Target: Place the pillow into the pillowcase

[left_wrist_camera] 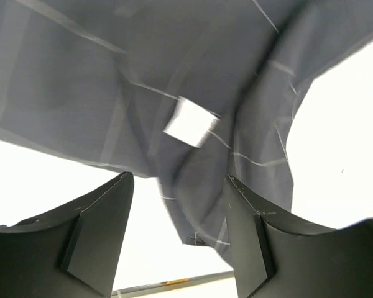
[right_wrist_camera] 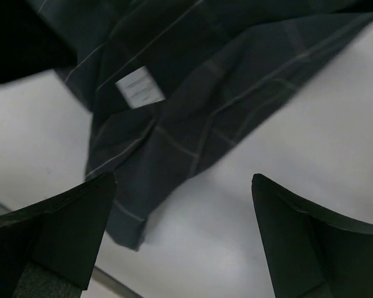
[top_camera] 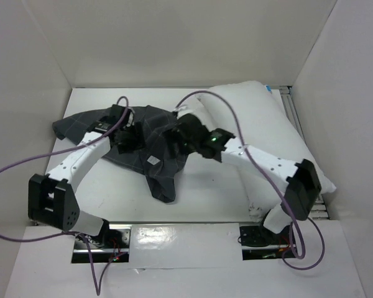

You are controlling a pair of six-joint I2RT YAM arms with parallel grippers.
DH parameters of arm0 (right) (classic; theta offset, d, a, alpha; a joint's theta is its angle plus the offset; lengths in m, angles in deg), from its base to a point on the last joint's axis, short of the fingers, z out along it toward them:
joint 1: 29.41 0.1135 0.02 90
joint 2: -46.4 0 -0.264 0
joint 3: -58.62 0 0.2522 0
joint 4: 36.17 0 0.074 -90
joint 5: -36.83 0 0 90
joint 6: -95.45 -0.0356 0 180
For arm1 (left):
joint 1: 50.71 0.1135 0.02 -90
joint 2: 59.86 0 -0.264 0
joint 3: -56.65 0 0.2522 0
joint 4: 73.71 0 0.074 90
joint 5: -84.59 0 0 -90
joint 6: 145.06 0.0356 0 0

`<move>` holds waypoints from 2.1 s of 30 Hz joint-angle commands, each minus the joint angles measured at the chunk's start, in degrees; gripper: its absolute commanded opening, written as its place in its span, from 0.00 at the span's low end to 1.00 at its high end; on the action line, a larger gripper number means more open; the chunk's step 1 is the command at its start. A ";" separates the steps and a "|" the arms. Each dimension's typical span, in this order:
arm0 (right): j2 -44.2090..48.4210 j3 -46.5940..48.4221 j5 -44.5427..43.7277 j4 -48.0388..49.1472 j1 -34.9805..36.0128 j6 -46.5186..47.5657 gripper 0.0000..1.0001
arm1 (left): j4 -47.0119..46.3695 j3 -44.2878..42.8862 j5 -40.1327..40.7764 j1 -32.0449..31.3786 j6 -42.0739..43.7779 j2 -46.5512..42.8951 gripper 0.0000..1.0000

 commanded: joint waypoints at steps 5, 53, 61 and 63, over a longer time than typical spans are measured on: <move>-12.00 -0.08 11.87 10.12 6.83 -1.69 0.90 | 0.17 5.69 -1.92 10.46 -2.62 -8.06 0.70; 10.31 -33.65 4.94 8.02 -0.46 -15.40 0.00 | -1.77 -9.77 8.00 -18.01 1.07 26.38 0.61; 9.25 -32.07 3.18 8.02 -0.46 -14.88 0.00 | 0.69 -10.91 9.93 -18.01 2.13 26.91 0.56; 8.73 -31.55 3.18 8.02 -0.46 -14.88 0.00 | 2.18 -12.05 12.12 -18.62 2.83 27.44 0.45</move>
